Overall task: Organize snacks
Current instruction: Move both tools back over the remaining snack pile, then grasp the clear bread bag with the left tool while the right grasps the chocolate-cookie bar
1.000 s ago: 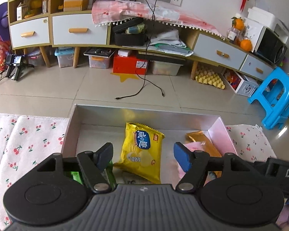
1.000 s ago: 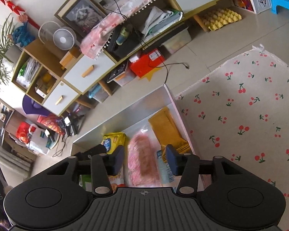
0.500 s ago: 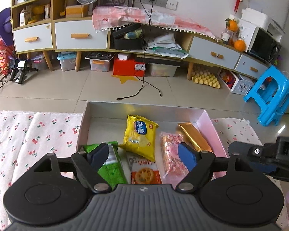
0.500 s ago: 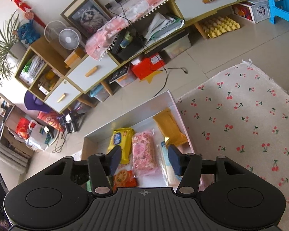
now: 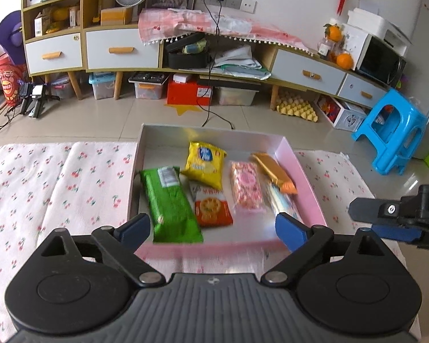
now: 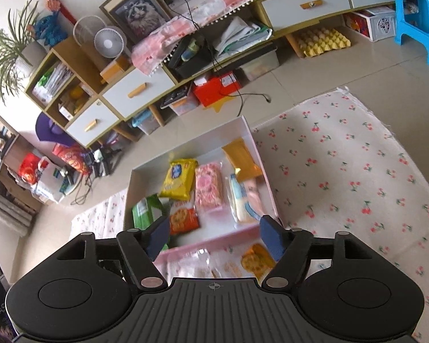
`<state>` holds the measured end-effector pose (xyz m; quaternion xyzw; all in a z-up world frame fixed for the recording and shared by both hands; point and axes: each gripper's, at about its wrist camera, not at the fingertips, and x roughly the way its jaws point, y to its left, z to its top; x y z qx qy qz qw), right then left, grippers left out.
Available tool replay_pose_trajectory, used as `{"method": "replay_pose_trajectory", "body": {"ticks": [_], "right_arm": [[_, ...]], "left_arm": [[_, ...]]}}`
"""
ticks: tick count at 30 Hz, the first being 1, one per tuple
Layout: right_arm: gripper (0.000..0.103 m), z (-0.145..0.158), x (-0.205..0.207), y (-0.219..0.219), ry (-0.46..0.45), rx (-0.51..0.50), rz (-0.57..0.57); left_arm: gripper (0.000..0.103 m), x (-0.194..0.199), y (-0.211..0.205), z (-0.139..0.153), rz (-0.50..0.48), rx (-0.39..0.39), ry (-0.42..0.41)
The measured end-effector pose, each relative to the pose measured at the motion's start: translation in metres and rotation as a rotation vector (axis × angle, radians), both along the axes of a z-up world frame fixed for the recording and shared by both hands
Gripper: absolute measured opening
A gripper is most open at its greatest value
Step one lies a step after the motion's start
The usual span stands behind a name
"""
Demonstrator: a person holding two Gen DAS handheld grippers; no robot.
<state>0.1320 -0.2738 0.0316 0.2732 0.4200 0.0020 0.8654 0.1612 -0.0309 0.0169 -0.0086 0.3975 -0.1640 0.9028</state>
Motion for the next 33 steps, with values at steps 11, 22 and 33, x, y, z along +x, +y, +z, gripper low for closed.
{"method": "replay_pose_trajectory", "body": {"ticks": [11,22,33], "right_arm": [[0.082,-0.002,-0.034,0.008,0.05,-0.04,0.02],[0.082,-0.037,-0.05,0.006,0.193,-0.025,-0.025],[0.082,-0.057,-0.046,0.003,0.295,-0.022,-0.106]], "left_arm": [[0.102,-0.032,0.01,-0.004,-0.003,0.058,0.031],[0.102,-0.053,0.026,-0.021,0.041,0.093,0.062],[0.101,-0.053,0.022,-0.024,0.095,0.076,0.103]]}}
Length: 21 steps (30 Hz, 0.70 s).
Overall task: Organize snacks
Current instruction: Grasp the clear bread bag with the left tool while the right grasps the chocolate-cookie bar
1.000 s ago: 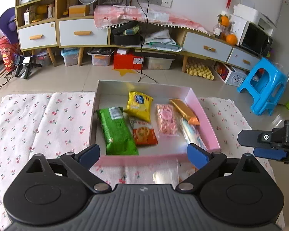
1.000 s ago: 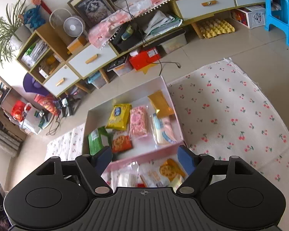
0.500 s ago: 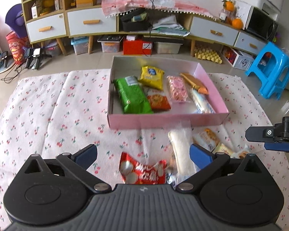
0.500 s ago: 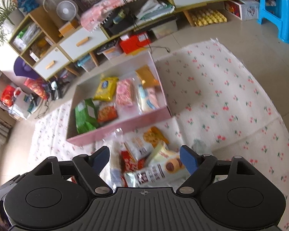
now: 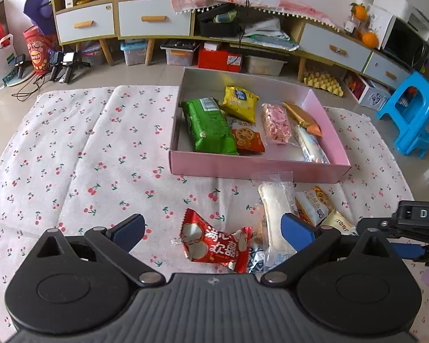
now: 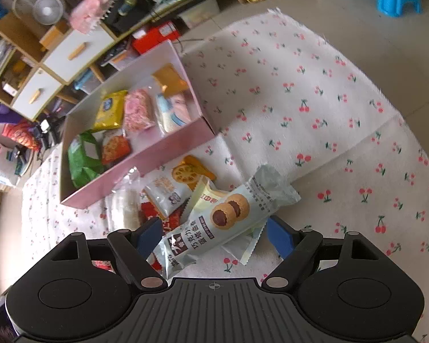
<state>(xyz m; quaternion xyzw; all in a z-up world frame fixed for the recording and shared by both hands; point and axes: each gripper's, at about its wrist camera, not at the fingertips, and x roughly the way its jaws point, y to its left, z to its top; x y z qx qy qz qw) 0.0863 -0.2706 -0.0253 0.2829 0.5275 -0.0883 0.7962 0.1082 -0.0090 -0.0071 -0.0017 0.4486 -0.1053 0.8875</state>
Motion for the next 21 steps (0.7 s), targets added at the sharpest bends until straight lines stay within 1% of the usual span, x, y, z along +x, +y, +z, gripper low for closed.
{"method": "replay_pose_trajectory", "body": {"ticks": [3,7,8,9,10,11,13,14,16,21], "right_arm": [[0.081,-0.008,0.005,0.002,0.02,0.008,-0.015],[0.078,-0.017,0.01,0.007,0.035,-0.028,-0.022],[0.072,-0.018,0.011,0.009,0.037,-0.037,-0.018],[0.068,-0.02,0.011,0.009,0.041,-0.047,-0.014],[0.062,-0.021,0.011,0.01,0.039,-0.049,-0.006],[0.058,-0.021,0.011,0.009,0.033,-0.043,0.001],[0.047,-0.021,0.011,0.008,0.026,-0.029,0.02],[0.045,-0.019,0.011,0.008,0.022,-0.027,0.033],[0.038,-0.017,0.009,0.007,0.016,-0.03,0.056],[0.032,-0.01,0.005,0.003,0.018,-0.09,0.121]], "left_arm": [[0.1,0.002,-0.006,-0.005,-0.005,-0.003,0.019],[0.099,0.003,-0.012,-0.009,-0.011,-0.011,0.036],[0.098,0.003,-0.013,-0.009,-0.01,-0.014,0.037],[0.098,0.003,-0.014,-0.01,-0.009,-0.015,0.038],[0.097,0.003,-0.014,-0.01,-0.007,-0.016,0.038],[0.096,0.003,-0.014,-0.01,-0.006,-0.019,0.036],[0.094,0.004,-0.014,-0.01,-0.002,-0.022,0.034],[0.093,0.004,-0.014,-0.01,0.001,-0.024,0.031],[0.091,0.004,-0.015,-0.01,0.004,-0.031,0.028],[0.082,0.003,-0.021,-0.012,-0.012,-0.064,0.037]]}}
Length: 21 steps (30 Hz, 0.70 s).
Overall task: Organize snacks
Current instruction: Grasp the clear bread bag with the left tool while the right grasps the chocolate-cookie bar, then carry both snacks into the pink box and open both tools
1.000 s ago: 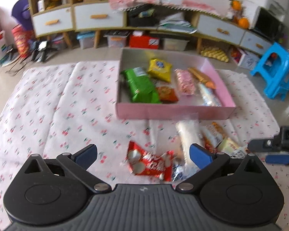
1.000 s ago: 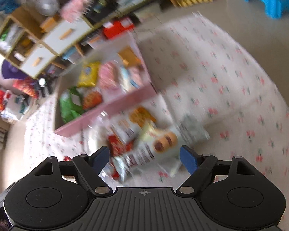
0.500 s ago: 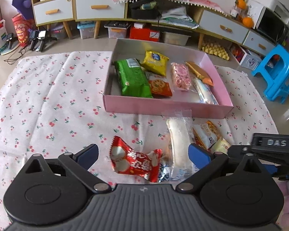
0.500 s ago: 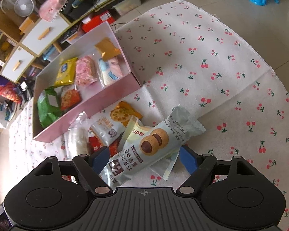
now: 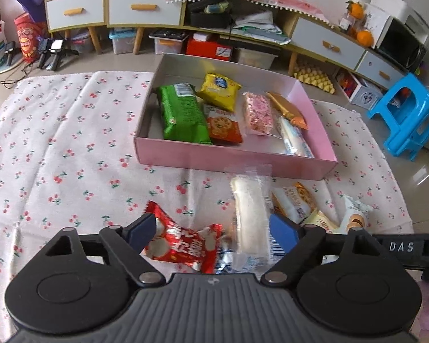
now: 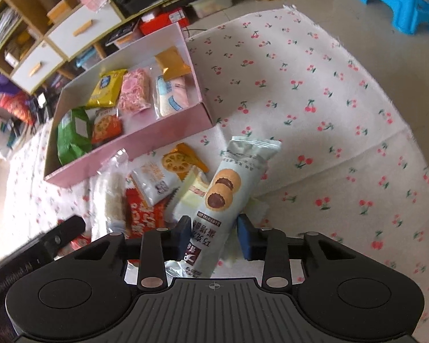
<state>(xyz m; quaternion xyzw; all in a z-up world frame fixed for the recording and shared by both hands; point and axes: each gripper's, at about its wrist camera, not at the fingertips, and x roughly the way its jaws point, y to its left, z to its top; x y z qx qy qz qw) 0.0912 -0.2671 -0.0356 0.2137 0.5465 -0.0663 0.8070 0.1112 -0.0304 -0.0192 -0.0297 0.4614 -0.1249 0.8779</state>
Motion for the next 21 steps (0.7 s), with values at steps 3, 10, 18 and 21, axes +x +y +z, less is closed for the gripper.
{"method": "replay_pose_trajectory", "body": {"ticks": [3,10,18,21], "right_arm": [[0.031,0.001,-0.003,-0.006,0.01,-0.055,0.033],[0.033,0.001,-0.011,-0.025,0.019,-0.076,0.031],[0.035,-0.004,-0.011,-0.036,0.034,-0.03,0.004],[0.035,-0.006,-0.01,-0.038,0.04,-0.017,-0.004]], "left_arm": [[0.077,-0.001,-0.008,-0.002,-0.028,-0.021,0.0],[0.062,-0.001,-0.025,-0.01,-0.086,-0.08,-0.001],[0.053,-0.001,-0.038,-0.018,-0.079,-0.034,-0.001],[0.043,-0.001,-0.035,-0.018,-0.054,-0.013,0.005]]}}
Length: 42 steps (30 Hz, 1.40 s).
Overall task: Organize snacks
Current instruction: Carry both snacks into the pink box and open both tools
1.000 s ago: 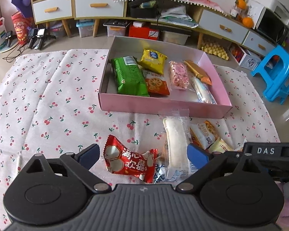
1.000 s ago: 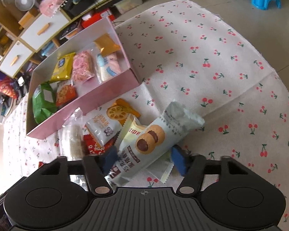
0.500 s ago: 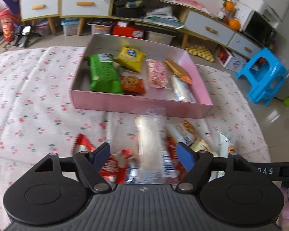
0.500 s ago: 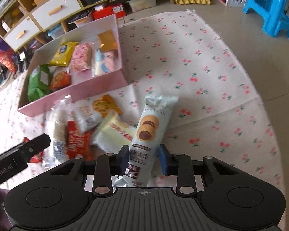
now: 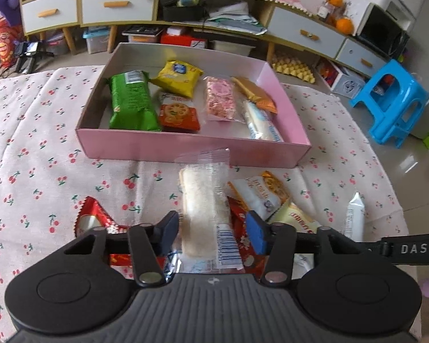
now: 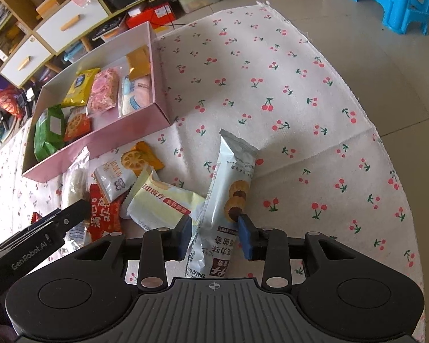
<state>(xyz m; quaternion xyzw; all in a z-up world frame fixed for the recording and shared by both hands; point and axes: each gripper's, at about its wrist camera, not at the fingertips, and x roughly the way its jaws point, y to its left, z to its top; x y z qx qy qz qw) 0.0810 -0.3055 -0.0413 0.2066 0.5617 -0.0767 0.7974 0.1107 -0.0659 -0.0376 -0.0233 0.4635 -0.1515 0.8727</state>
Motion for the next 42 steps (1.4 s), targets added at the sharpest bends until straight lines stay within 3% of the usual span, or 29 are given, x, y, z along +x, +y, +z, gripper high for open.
{"method": "replay_pose_trajectory", "body": {"ticks": [7,23,33,42], "right_arm": [[0.035,-0.01,0.001,-0.006,0.03,0.046,-0.028],[0.036,-0.019,0.002,-0.009,0.042,0.086,-0.051],[0.03,-0.011,0.003,-0.004,0.01,0.034,-0.034],[0.03,0.002,0.001,-0.007,-0.033,0.051,-0.046]], "left_arm": [[0.034,0.002,0.007,0.001,0.015,-0.007,0.021],[0.03,0.002,0.016,0.008,0.033,-0.03,0.03],[0.03,0.002,0.02,0.013,0.034,-0.044,0.022],[0.029,0.003,0.027,0.02,0.038,-0.07,0.012]]}}
